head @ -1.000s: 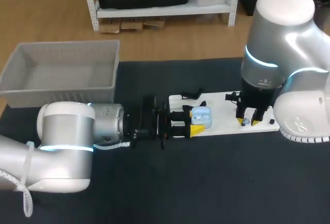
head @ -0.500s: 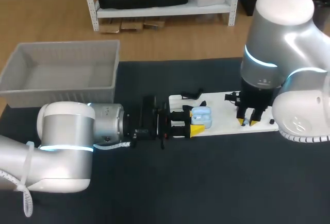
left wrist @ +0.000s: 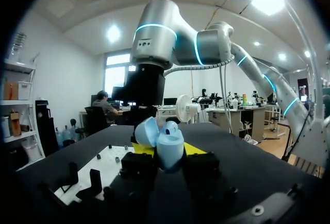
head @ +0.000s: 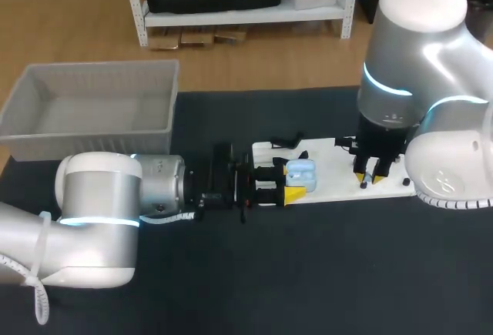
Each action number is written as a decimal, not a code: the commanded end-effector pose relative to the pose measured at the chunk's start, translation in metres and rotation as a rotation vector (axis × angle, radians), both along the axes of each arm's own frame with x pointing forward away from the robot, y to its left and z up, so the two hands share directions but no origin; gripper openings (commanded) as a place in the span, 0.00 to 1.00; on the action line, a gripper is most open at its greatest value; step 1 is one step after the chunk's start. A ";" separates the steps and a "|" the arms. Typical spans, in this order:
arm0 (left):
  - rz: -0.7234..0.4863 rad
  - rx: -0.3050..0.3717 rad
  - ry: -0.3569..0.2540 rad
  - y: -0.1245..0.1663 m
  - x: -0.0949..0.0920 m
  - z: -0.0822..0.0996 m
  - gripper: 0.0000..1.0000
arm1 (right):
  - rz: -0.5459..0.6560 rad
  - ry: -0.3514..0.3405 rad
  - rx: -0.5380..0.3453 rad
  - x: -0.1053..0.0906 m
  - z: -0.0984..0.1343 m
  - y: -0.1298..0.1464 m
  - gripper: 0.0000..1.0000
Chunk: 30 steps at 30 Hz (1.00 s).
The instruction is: Pick up each earbud case from the left stands, insert the matching earbuds, close the lid, and place the case in the box.
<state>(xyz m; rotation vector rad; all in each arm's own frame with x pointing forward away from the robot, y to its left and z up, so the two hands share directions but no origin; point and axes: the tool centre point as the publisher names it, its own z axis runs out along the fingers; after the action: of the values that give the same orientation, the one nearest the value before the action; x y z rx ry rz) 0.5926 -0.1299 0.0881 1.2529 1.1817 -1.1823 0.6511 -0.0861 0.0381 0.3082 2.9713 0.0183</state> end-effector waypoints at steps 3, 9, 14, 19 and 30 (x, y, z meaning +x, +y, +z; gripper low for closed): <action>-0.002 -0.001 0.001 0.000 0.001 0.000 0.00 | 0.019 -0.003 -0.023 -0.012 0.018 -0.001 0.00; -0.002 -0.001 0.001 0.000 0.001 0.000 0.00 | 0.047 -0.014 -0.052 -0.022 0.048 0.000 0.00; -0.002 -0.001 0.001 0.000 0.001 0.000 0.00 | 0.088 -0.003 -0.072 -0.034 0.076 0.004 0.00; -0.002 -0.001 0.001 0.000 0.001 0.000 0.00 | 0.153 -0.005 -0.098 -0.053 0.112 0.015 0.00; -0.002 -0.001 0.001 0.000 0.001 0.000 0.00 | 0.325 -0.036 -0.147 -0.085 0.148 0.060 0.00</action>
<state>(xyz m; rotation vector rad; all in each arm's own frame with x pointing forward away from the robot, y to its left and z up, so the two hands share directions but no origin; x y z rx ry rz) 0.5926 -0.1299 0.0881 1.2529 1.1817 -1.1823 0.5733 -0.0315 0.1807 -0.1810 2.9340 -0.1430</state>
